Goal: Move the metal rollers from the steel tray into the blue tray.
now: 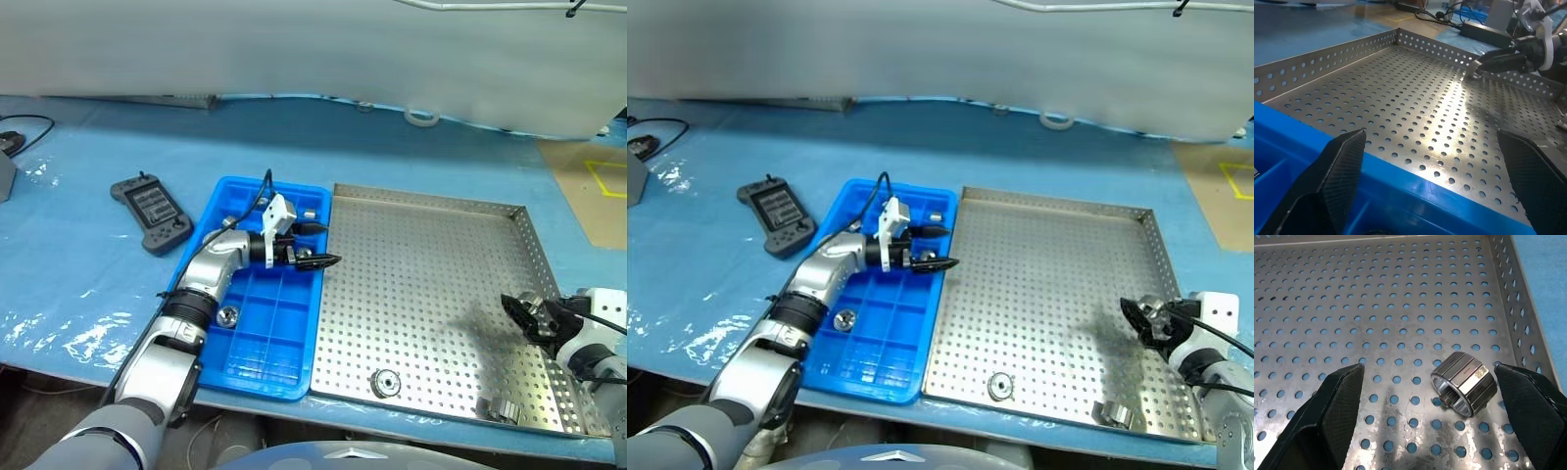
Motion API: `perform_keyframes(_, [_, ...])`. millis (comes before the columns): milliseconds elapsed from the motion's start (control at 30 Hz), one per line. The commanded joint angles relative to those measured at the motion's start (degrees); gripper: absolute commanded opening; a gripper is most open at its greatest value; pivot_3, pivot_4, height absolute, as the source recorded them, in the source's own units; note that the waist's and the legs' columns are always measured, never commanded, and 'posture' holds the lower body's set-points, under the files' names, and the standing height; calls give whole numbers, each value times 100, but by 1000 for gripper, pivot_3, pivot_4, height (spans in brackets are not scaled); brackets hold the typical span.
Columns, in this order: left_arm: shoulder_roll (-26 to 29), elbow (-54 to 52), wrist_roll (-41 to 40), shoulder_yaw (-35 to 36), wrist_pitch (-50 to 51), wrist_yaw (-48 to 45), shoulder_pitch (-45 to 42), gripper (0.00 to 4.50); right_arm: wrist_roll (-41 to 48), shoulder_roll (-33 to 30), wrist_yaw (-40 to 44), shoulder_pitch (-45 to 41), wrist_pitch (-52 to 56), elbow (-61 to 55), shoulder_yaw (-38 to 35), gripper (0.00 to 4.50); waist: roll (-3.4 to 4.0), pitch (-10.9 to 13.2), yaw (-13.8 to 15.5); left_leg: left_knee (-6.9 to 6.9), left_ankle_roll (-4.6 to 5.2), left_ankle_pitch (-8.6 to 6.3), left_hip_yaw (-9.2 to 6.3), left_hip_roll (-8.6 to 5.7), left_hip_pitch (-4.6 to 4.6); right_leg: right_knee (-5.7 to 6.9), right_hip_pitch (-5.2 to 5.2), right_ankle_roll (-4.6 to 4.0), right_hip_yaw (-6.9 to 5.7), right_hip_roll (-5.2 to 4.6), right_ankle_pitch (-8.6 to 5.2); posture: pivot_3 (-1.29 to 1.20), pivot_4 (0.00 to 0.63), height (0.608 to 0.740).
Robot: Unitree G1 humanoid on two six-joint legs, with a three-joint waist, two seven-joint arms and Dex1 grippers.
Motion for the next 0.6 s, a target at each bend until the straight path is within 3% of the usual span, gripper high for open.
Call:
perform_keyframes(33, [93, -613, -275, 143, 326, -223, -246, 4500, -36, 14, 4, -32, -171, 6, -65, 4460, -1, 1, -1, 0, 0, 0, 0, 0, 0, 0, 0, 0, 0, 0, 0, -334, 150, 740])
perform_keyframes(300, [372, -1482, -562, 90, 1178, -464, -222, 4500, -287, 86, -82, -95, -393, 296, 83, 4460, -2, 2, 1, -6, -2, 1, 6, 0, 2, 1, -3, 0, 1, 0, 0, -335, 150, 740])
perform_keyframes(600, [319, -1580, -489, 68, 1260, -412, -139, 4500, -557, 415, -470, -249, -782, 571, 124, 4460, -1, 2, 0, -4, -2, 2, 7, 0, 3, 1, -2, 0, 2, 0, 0, -346, 150, 740])
